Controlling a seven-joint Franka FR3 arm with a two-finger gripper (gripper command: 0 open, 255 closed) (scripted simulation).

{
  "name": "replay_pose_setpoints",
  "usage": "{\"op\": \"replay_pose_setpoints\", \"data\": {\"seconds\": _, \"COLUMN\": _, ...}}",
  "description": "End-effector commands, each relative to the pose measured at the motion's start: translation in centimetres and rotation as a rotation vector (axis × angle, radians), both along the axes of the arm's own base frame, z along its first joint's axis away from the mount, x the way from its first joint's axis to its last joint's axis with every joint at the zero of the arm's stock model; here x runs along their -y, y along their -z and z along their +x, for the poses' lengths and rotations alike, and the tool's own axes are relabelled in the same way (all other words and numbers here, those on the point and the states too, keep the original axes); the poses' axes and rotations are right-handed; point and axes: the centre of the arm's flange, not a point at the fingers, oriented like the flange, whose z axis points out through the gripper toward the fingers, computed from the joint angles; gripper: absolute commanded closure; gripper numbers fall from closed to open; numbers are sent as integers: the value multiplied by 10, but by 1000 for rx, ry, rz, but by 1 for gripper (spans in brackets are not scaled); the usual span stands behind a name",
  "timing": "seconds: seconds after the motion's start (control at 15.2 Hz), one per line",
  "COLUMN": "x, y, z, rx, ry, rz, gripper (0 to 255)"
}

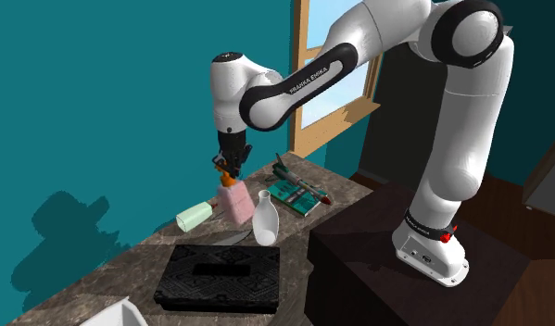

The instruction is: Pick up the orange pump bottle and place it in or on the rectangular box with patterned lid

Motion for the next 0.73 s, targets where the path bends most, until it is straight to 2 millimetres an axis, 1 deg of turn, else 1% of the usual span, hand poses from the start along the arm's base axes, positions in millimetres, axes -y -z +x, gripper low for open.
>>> {"op": "replay_pose_setpoints", "data": {"seconds": 0.0, "x": -17, "y": -4, "z": -22, "rx": 0, "ry": 1, "rz": 0, "gripper": 255}}
{"op": "replay_pose_setpoints", "data": {"seconds": 0.66, "x": -101, "y": -41, "z": -117, "rx": 0, "ry": 1, "rz": 0, "gripper": 255}}
